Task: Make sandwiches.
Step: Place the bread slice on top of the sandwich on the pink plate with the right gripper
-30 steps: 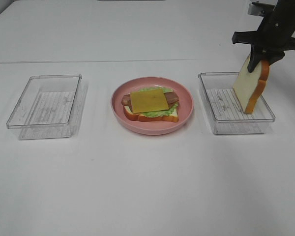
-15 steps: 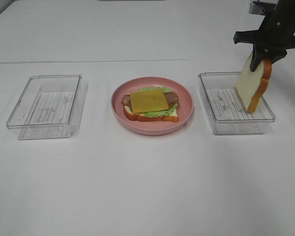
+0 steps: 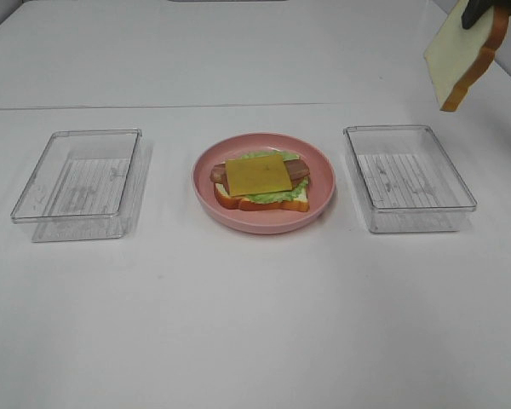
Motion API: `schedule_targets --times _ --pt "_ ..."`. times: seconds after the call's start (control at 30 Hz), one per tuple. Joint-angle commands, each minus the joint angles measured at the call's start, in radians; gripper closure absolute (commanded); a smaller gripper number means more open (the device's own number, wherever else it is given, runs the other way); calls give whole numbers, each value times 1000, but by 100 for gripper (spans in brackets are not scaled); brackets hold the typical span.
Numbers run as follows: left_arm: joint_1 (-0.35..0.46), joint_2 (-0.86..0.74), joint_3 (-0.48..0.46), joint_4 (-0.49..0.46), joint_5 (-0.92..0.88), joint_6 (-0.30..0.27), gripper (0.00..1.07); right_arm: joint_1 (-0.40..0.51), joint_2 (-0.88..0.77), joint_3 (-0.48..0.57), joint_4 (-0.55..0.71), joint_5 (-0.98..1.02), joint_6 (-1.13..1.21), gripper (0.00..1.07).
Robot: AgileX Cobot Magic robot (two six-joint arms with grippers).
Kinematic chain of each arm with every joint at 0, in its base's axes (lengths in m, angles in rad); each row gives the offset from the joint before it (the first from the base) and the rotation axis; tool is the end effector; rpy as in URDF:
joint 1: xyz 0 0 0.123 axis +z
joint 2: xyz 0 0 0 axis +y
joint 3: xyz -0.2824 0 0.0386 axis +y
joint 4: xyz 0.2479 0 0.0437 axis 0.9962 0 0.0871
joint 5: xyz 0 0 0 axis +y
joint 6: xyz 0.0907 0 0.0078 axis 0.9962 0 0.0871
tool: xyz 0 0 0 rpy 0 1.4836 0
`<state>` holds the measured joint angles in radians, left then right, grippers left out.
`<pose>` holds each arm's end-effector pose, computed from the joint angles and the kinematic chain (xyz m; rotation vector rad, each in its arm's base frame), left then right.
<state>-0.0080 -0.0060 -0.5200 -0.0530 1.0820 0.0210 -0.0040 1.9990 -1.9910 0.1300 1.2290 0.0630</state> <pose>-0.0091 -0.0042 0.2810 0.0335 2.0386 -0.0552 0.4377 0.0094 0.3232 0.1147 2.7161 0.1964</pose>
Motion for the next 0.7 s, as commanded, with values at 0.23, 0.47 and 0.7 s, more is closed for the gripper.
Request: schedule_targets --times 0.23,0.47,0.7 --pt "-5 -14 5 -1 -7 4 6 -2 -165 216 96 1 -33 106" --pt "-5 -14 5 -1 -7 4 6 -2 -239 398 263 -113 -102 106" --pt "-5 -14 5 -1 -7 4 6 0 -237 585 646 -210 -311 106"
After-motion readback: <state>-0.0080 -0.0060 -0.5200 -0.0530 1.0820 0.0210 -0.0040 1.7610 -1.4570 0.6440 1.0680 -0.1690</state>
